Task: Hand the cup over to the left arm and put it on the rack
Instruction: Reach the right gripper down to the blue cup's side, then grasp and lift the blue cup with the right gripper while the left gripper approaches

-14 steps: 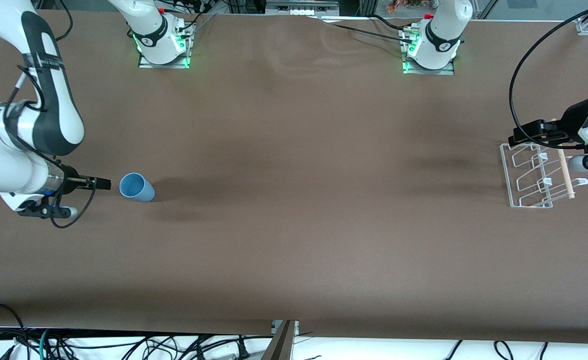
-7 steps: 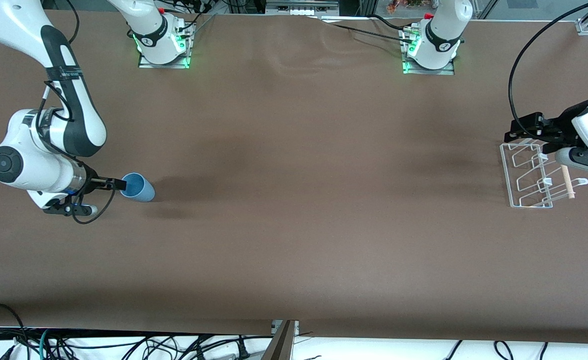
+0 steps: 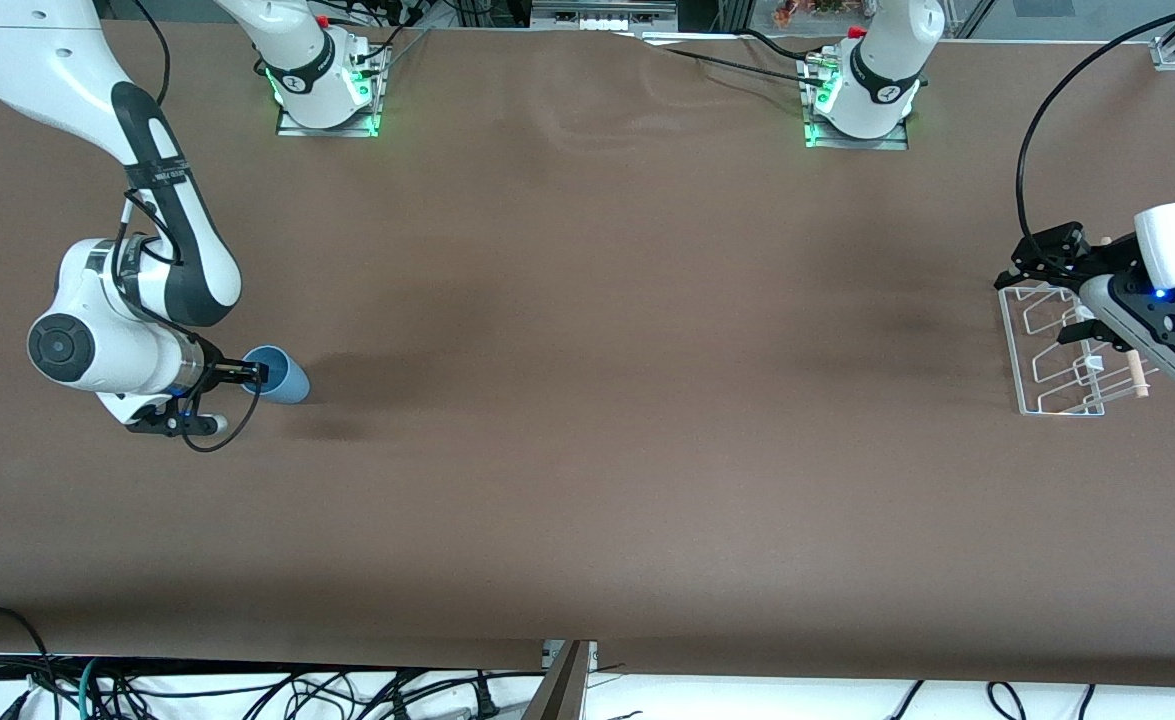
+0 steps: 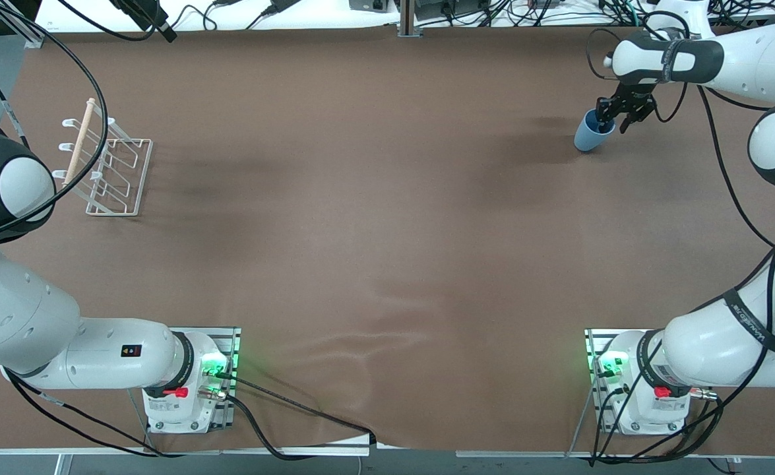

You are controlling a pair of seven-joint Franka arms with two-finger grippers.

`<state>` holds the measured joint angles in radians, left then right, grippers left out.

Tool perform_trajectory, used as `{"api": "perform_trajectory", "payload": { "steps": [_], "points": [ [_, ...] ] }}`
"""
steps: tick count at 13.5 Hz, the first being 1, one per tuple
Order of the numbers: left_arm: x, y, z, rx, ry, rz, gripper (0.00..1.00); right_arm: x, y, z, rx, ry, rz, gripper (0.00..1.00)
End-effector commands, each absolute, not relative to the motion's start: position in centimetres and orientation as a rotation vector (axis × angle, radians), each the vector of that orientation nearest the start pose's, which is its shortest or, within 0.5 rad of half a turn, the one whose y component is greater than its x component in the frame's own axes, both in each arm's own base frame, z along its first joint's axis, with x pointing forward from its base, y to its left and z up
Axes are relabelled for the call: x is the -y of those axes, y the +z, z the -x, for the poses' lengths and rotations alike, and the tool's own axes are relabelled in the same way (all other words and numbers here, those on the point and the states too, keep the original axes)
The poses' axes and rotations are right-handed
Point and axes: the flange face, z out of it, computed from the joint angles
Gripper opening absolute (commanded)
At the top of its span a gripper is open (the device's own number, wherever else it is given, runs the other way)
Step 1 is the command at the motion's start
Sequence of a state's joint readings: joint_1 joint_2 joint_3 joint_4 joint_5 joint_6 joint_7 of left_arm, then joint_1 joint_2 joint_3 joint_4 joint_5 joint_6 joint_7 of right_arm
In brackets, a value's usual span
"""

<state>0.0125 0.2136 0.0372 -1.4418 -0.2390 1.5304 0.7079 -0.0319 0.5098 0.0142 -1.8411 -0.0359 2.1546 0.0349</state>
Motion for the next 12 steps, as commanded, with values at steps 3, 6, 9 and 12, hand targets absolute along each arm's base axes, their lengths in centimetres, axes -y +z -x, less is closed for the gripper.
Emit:
{"api": "perform_trajectory", "payload": {
  "steps": [3,6,9,12],
  "points": [
    [2.0,55.9,-61.5,-1.408,-0.092,3.186,1.00,0.9,25.0,-62.9,-0.052,0.259,3.149,0.00],
    [3.2,55.2,-62.1,-1.584,-0.221,3.200,1.00,0.4,25.3,-63.2,-0.054,0.239,3.148,0.00],
    [4.6,54.7,-62.2,-1.702,-0.309,3.226,1.00,-3.4,28.1,-63.5,0.076,0.228,3.122,0.00],
    [7.6,54.4,-62.5,-1.915,-0.420,3.095,1.00,-10.0,29.8,-62.8,0.146,0.260,3.031,0.00]
  ]
}}
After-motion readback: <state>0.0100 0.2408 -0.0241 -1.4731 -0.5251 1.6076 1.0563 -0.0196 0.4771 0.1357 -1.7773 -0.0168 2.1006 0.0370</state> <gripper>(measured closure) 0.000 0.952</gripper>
